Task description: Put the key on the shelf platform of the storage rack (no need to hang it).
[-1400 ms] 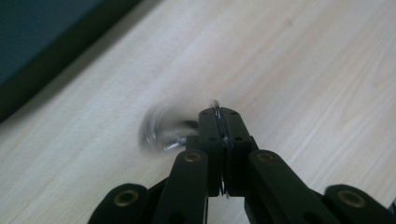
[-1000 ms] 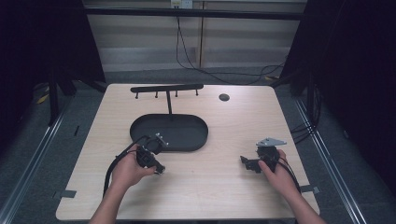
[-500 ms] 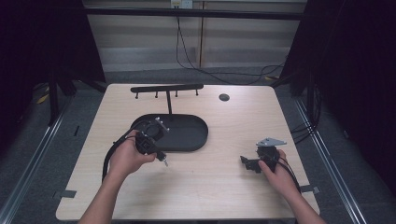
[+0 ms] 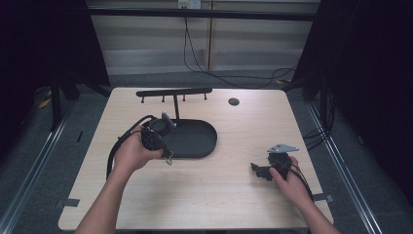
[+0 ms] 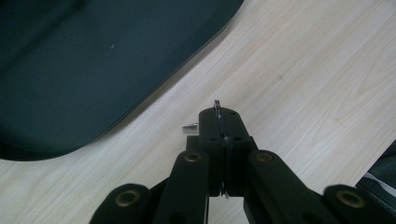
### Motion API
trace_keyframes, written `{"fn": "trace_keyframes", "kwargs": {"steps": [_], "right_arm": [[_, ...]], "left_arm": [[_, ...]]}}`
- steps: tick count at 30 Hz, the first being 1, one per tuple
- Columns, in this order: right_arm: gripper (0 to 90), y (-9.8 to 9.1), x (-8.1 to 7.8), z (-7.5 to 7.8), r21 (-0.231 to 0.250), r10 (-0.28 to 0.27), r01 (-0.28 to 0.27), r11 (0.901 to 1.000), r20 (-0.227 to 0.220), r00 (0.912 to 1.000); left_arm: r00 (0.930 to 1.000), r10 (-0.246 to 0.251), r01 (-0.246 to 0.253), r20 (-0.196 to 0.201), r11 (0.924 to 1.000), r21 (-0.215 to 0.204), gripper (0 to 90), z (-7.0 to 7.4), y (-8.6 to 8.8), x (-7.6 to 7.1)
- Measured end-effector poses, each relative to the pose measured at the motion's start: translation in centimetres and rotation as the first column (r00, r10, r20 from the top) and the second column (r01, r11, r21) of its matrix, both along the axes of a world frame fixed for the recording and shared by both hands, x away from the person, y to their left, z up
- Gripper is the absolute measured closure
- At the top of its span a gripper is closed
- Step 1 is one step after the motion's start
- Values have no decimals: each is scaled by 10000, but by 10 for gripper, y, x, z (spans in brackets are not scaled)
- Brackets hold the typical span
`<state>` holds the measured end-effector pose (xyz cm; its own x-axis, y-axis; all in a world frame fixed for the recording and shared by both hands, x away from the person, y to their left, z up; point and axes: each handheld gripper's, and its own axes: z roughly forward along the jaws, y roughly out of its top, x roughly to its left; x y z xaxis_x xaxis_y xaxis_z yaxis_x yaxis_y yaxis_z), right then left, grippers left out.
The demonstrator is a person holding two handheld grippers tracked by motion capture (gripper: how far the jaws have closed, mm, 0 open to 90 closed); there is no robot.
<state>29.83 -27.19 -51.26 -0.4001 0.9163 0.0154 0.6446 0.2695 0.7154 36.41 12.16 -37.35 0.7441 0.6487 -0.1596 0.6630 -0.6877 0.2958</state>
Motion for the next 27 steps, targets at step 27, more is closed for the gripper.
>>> {"fn": "trace_keyframes", "kwargs": {"steps": [27], "right_arm": [[123, 0, 0, 0, 7, -17, 17, 10000, -25, 10000]], "left_arm": [[9996, 286, -286, 30, 9996, 7, 891, 18, -7, 24]]}}
